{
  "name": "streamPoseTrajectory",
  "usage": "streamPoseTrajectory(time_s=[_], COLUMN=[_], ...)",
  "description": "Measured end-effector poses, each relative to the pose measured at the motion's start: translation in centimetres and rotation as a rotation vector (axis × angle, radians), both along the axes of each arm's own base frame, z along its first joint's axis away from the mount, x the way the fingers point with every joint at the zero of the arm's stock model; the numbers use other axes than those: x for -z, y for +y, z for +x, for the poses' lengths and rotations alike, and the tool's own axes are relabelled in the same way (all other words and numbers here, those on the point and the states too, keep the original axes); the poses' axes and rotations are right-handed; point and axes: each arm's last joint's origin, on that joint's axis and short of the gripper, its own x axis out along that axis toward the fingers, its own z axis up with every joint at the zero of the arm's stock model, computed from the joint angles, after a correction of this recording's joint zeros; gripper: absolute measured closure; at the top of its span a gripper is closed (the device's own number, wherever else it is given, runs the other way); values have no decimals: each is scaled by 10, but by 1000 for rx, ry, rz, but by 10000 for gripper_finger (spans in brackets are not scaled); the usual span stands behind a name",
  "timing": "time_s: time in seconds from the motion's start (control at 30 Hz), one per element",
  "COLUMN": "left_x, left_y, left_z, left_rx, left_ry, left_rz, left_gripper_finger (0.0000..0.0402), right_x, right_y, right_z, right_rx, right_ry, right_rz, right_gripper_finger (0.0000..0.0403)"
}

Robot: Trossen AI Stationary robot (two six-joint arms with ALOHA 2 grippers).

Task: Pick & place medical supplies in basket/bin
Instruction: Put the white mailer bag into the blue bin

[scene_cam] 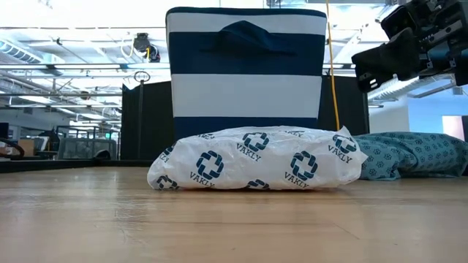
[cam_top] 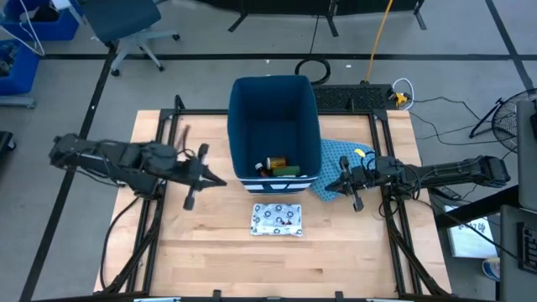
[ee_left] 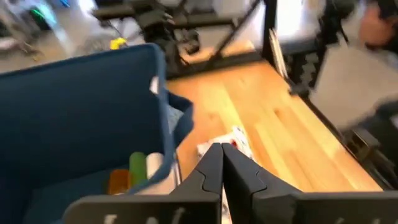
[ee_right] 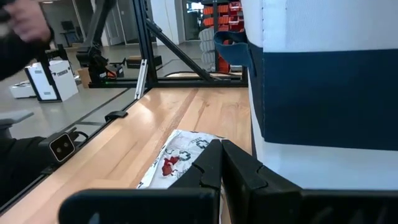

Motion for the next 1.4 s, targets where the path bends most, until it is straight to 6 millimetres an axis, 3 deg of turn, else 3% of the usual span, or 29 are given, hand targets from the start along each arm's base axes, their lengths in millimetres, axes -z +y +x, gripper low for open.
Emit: streamPoseTrajectory(time_s=[0.17, 0.3, 0.57, 0.77, 0.93, 1.17, 1.3, 1.4], left_x=[65, 105, 144, 161, 164, 165, 164, 162], left_y=[-4, -2, 2, 6, 6, 6, 6, 7], left_z=[-27, -40, -48, -51, -51, -51, -51, -51], left_rx=[88, 74, 46, -71, -96, -100, -95, -95], left_ry=[-248, -371, -380, -381, -366, -362, -370, -389], left_rz=[-72, -103, -102, -83, -116, -140, -115, -118], left_gripper_finger=[399, 400, 400, 398, 378, 374, 385, 396], right_x=[0, 0, -1, -7, -35, -71, -71, -58], right_y=[0, 0, 0, 1, 14, 69, 101, 116], right_z=[0, 0, 0, 1, 6, 22, 30, 36], right_rx=[0, 1, 0, -4, -76, 7, 98, 99], right_ry=[2, 0, -20, -65, -87, 113, 170, 228], right_rz=[0, -2, -41, -45, -27, -181, -201, -123], right_gripper_finger=[403, 403, 403, 403, 403, 403, 403, 403])
